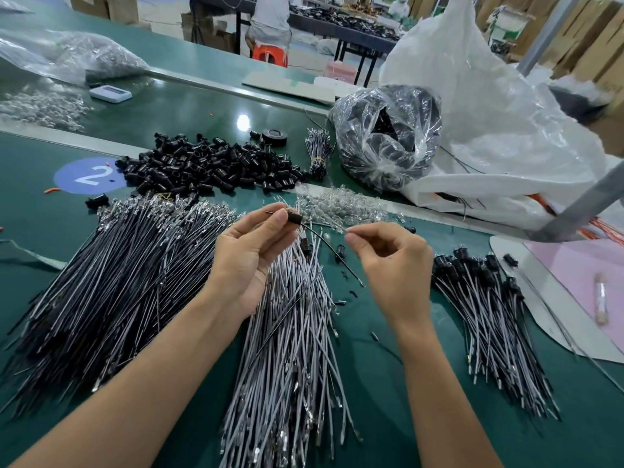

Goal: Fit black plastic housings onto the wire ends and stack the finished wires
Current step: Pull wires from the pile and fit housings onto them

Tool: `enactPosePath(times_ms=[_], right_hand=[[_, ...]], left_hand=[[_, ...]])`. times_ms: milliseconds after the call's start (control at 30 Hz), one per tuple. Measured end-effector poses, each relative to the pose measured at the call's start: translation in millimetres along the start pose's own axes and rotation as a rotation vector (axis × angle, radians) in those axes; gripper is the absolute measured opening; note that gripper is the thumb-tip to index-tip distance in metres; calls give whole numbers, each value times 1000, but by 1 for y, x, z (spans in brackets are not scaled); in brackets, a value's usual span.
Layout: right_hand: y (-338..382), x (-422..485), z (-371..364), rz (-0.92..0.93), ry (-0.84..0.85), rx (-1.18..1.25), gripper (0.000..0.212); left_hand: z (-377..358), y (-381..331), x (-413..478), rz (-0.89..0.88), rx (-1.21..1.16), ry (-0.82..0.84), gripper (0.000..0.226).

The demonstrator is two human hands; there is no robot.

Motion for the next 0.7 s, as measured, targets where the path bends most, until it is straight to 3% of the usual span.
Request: enactPosePath(times_ms=[700], right_hand=[[1,-1,-6,66,40,-13,9]], left_hand=[[-3,-1,-1,19,-1,21,13]])
Point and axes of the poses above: each hand's wrist, its own x-axis towards the middle knuckle, its own z-axis out of the back of the hand, y = z × x, the point moved 3 cm from there along x, towards the middle knuckle, and after that the axes turned 5 degrees about -x, right-handed, at the moved point
